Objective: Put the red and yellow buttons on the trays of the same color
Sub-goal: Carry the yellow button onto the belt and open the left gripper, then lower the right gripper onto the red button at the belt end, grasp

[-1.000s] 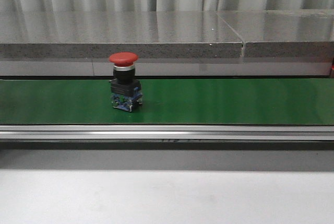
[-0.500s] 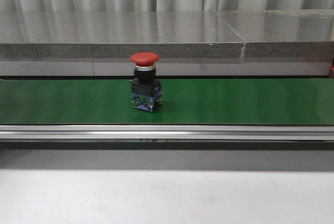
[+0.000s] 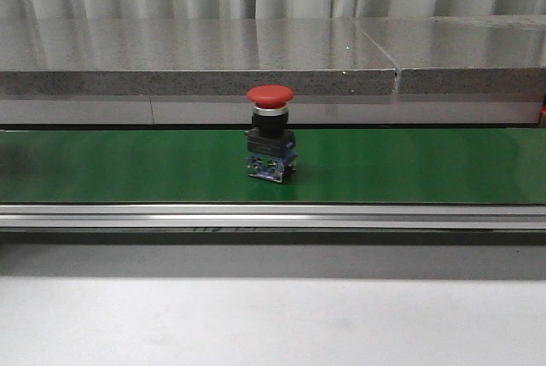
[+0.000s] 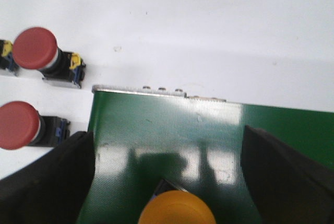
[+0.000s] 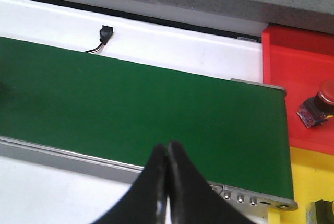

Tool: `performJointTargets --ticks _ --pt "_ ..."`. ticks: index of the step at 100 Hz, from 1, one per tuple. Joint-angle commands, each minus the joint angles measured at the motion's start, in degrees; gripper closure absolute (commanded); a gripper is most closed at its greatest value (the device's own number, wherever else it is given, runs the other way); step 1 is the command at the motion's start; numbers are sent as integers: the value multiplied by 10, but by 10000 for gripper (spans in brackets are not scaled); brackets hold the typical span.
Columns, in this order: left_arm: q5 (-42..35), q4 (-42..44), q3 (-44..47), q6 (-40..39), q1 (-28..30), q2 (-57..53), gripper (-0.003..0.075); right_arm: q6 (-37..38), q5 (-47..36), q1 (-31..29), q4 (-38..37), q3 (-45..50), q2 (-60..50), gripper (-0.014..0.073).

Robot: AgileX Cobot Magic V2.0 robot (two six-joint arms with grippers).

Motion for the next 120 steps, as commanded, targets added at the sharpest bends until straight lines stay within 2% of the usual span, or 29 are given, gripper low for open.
performJointTargets --ticks 1,28,43,64,86,98,120 --pt "-39 -3 -22 1 -5 -50 152 -5 -35 0 3 -16 -2 662" --pt "-28 -2 -18 2 -67 -157 152 -5 -35 0 3 -16 -2 662" --pt "-37 -2 20 1 -106 -222 152 -5 -35 0 3 -16 -2 662" --pt "-42 -5 116 -2 -120 -318 152 -5 -35 0 3 -16 -2 662" --pt "-85 -15 238 -2 -120 -439 167 -5 -35 0 3 -16 -2 662" --pt "-87 -19 297 -3 -120 -502 265 -5 -35 0 3 -16 -2 662" --pt "-84 -41 363 -3 -120 -581 577 -5 -45 0 3 -16 -2 662"
